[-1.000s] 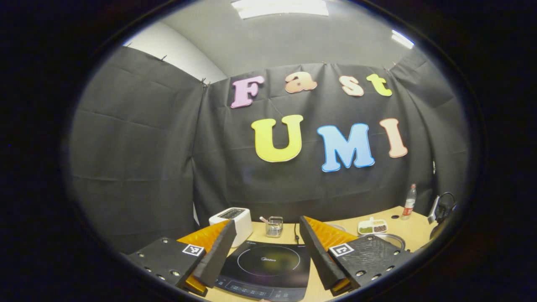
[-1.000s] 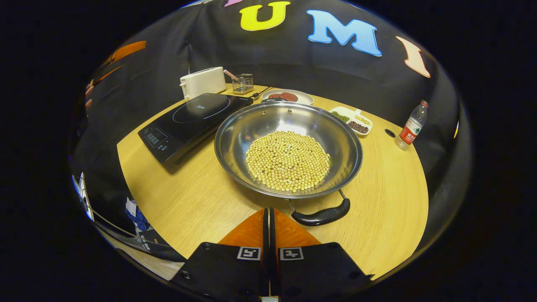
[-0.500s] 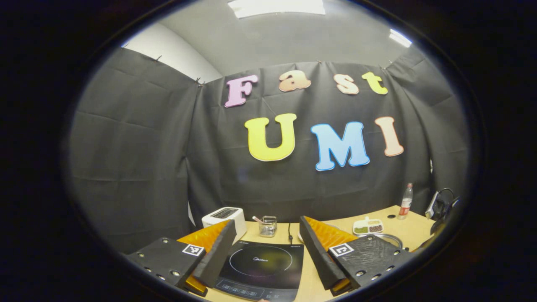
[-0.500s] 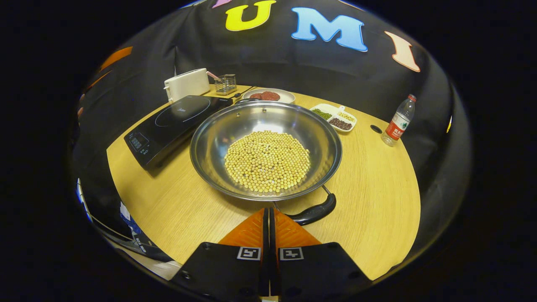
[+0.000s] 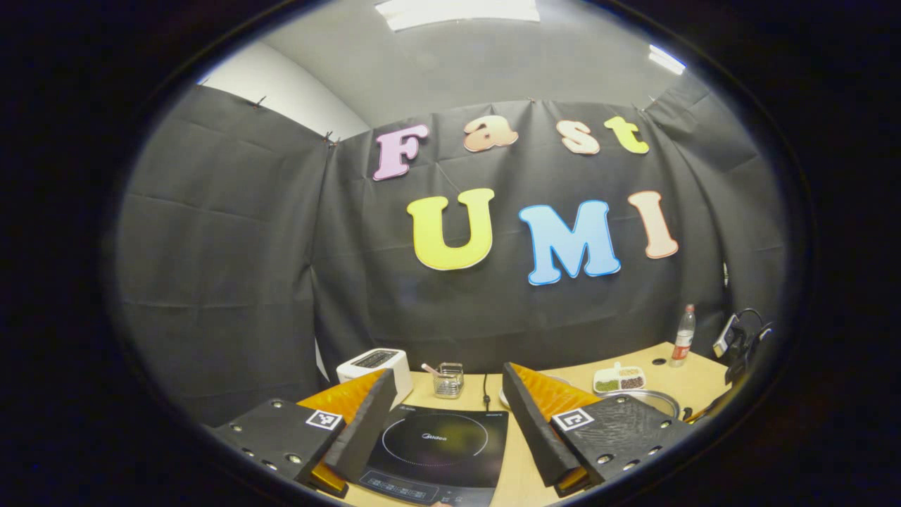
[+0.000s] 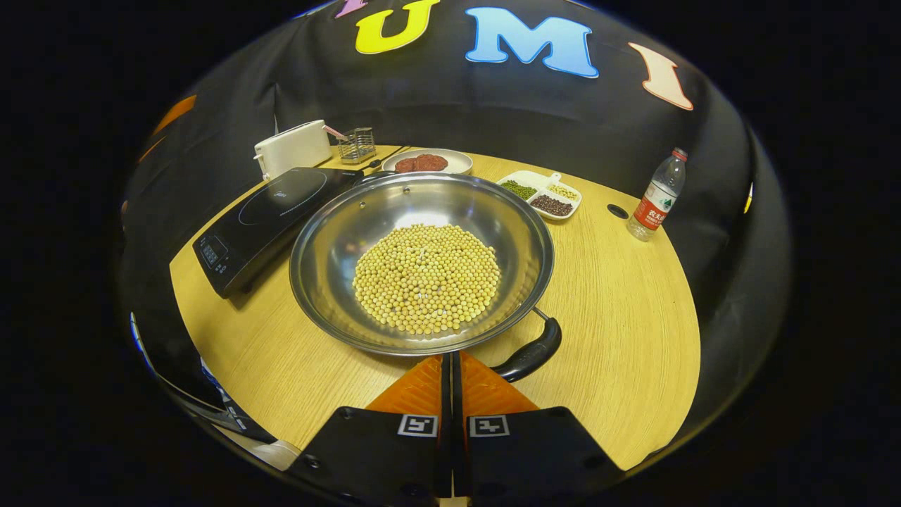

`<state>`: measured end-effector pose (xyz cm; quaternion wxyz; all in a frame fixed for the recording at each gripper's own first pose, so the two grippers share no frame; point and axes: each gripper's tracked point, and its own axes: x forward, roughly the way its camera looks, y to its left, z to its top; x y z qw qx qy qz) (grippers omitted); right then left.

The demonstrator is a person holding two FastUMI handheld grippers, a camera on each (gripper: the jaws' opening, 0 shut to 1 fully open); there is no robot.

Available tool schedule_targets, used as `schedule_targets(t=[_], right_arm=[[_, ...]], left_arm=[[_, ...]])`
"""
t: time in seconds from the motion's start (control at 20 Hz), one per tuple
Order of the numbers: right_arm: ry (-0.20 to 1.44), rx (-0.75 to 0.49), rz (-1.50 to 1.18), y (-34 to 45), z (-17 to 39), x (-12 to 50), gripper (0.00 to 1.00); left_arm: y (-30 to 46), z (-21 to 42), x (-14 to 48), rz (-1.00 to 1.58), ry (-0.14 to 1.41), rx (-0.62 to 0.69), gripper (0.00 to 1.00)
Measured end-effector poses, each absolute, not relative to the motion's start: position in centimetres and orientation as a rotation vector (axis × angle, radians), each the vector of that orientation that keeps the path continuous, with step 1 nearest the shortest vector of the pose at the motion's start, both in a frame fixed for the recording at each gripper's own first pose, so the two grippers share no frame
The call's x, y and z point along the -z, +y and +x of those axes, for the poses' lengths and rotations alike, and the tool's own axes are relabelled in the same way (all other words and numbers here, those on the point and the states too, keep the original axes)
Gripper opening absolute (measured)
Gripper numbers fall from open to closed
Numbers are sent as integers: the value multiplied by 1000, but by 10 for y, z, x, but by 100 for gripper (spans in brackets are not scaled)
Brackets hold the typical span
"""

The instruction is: First push the handle of the pot to place it horizontally, then grasp the pot with both hands and set it on the induction cooktop.

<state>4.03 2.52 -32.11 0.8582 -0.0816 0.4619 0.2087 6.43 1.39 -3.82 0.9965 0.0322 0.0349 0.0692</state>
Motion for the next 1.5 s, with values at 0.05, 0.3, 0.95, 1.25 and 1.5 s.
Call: schedule_targets(t=[0.05,0.3,0.95,1.25,1.5], right_arm=[[969,-439,-179,23,42,322,2],[975,-428,-177,13,54,327,2],[963,-390,-165,-15,94,334,2],[958,-378,-141,-21,111,337,2],[952,-366,-122,-24,124,341,2]], left_arm=[[12,65,39,65,71,-140,89],[4,68,43,70,85,-145,89],[-9,69,50,93,107,-181,89],[-12,67,55,98,122,-207,89],[-17,68,58,101,132,-216,92]])
